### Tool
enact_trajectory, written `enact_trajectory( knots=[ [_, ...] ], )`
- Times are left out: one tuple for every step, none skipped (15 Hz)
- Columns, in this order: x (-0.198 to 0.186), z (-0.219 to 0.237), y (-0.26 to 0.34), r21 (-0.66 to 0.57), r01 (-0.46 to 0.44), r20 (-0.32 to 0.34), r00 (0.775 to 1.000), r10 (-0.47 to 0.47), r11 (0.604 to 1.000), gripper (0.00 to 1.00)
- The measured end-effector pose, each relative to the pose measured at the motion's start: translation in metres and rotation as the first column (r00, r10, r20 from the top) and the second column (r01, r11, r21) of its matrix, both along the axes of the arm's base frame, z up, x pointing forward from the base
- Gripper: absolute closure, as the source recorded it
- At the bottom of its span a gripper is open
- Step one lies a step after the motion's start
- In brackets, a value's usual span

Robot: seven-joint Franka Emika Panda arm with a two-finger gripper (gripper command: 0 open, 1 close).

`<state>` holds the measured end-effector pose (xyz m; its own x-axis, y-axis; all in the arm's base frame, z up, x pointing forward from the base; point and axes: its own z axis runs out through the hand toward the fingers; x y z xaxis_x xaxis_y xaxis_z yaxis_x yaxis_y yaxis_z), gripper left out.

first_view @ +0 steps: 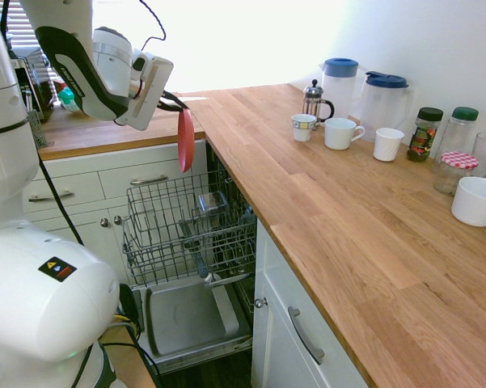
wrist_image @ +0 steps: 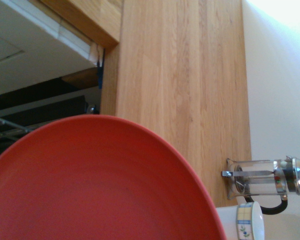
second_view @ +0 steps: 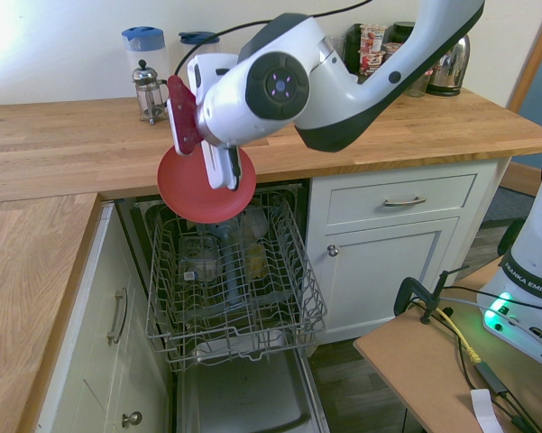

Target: Put the plate in the dishwasher

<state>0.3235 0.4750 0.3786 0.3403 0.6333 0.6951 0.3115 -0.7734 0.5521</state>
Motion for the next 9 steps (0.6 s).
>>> enact_trajectory(
  knots=[
    [-0.006,-0.016,0.006,-0.016,-0.01,-0.009,1.0,0.009,1.0,1.0],
    [-0.01,-0.031,0.012,-0.033,-0.021,-0.018,1.0,0.02,0.999,1.0],
    [-0.013,-0.049,0.018,-0.046,-0.031,-0.031,0.999,0.029,0.998,1.0],
    [-0.013,-0.065,0.024,-0.053,-0.034,-0.044,0.999,0.032,0.998,1.0],
    [-0.01,-0.08,0.028,-0.056,-0.032,-0.054,0.998,0.029,0.998,1.0],
    [-0.009,-0.094,0.031,-0.057,-0.032,-0.066,0.997,0.028,0.998,1.0],
    [-0.007,-0.107,0.034,-0.057,-0.03,-0.082,0.996,0.025,0.998,1.0],
    [-0.007,-0.116,0.036,-0.055,-0.029,-0.093,0.995,0.024,0.998,1.0],
    [-0.007,-0.125,0.038,-0.053,-0.029,-0.102,0.995,0.024,0.998,1.0]
  ],
)
